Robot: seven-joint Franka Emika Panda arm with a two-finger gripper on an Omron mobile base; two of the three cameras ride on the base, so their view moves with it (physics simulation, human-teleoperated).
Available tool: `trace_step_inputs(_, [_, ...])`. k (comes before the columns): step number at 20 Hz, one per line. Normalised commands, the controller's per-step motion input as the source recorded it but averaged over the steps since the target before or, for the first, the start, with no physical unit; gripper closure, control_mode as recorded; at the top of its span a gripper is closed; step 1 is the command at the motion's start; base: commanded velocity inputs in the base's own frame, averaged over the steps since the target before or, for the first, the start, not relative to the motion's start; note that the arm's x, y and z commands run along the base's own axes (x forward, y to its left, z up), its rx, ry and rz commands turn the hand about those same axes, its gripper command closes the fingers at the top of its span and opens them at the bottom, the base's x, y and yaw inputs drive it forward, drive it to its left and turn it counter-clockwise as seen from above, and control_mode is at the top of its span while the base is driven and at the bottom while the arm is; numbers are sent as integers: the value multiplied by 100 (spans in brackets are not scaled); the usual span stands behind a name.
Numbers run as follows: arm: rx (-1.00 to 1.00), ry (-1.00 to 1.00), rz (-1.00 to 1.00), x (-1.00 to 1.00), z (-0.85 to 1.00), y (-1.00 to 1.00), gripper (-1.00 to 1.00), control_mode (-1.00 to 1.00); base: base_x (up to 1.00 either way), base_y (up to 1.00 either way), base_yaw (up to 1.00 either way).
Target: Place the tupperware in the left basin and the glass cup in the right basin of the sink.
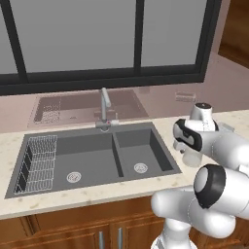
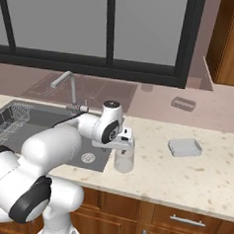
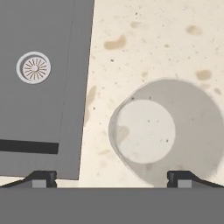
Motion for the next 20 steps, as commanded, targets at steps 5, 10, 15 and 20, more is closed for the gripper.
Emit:
trace_step_inputs(5, [0,0,0,6,-15,0,-100,-100,0,0,0])
trace_step_inputs(10, [0,0,0,7,-11,0,-100,-100,0,0,0])
trace_step_inputs(15, [0,0,0,5,-10,0,-100,-100,0,0,0])
trace_step_inputs(20, [0,0,0,1,-12,0,-100,-100,0,0,0])
